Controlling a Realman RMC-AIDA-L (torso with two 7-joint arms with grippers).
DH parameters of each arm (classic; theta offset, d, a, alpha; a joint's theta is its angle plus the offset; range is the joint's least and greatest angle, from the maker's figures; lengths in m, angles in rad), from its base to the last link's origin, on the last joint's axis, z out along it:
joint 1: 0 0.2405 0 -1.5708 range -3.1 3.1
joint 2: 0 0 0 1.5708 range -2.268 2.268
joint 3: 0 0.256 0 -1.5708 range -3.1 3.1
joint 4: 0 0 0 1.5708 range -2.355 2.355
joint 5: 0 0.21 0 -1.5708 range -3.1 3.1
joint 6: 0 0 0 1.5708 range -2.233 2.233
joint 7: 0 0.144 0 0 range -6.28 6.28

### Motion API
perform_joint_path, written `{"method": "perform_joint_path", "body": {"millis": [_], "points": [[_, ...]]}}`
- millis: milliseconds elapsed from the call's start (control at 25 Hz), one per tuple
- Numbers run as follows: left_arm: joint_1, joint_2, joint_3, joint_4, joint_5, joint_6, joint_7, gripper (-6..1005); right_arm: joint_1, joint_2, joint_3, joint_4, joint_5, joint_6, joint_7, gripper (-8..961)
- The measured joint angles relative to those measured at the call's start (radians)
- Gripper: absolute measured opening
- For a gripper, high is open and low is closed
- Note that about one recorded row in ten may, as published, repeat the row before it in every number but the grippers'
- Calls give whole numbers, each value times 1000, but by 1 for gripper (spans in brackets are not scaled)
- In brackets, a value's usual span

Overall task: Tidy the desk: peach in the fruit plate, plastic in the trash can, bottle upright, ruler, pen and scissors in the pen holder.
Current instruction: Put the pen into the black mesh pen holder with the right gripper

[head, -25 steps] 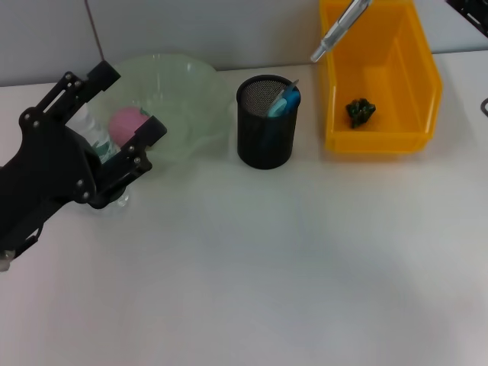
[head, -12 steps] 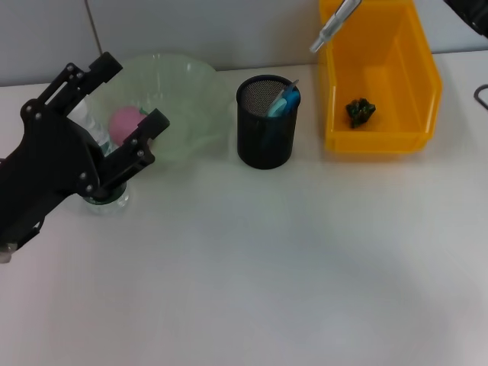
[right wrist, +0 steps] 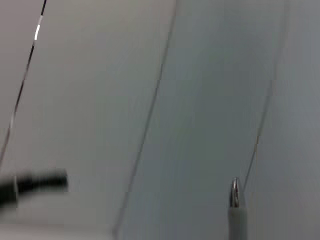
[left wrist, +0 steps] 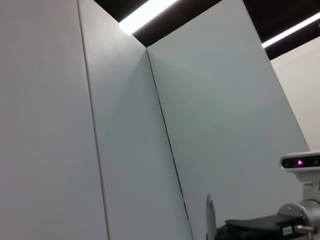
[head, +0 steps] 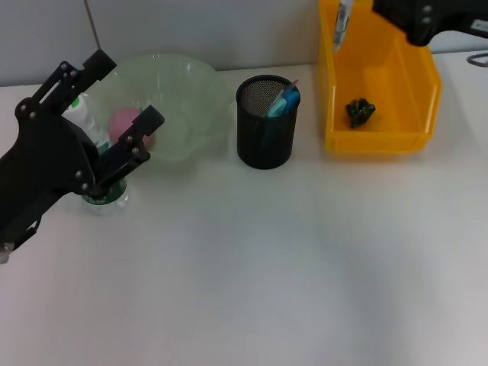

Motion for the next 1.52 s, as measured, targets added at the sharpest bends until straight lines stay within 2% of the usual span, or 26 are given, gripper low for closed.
{"method": "perform_joint_path", "body": {"millis": [80,160,680,880,1000,1160,1280,1360,1400,1440,1520], "points": [[2,0,0,-1,0,-2,0,753,-1,15,-38,-102,-86,52,-50,109],[2,0,-4,-7,0,-5,1,753,-10,16,-88,-151,-115,102,-92,109],[3,1,-9,-12,-16,-13,32,753,-86,-3,-369,-356,-254,399,-407,109],[2,2,-2,-12,-20,-15,85,753,-146,6,-515,-434,-277,568,-552,109],[4,1,-2,-19,-20,-18,111,753,-188,12,-607,-443,-277,684,-711,109],[9,0,-1,-35,-20,-20,159,753,-248,19,-767,-428,-272,919,-992,110],[9,0,-1,-44,-20,-20,175,753,-259,19,-811,-425,-271,985,-1067,110],[10,0,-2,-54,-20,-20,190,753,-270,19,-889,-413,-271,1102,-1186,110],[10,0,-2,-56,-20,-20,194,753,-270,19,-889,-413,-271,1102,-1186,110],[10,0,-2,-58,-20,-20,198,753,-275,18,-935,-404,-270,1161,-1265,110],[10,-1,-2,-67,-20,-17,212,753,-276,17,-952,-400,-270,1183,-1300,110]]}}
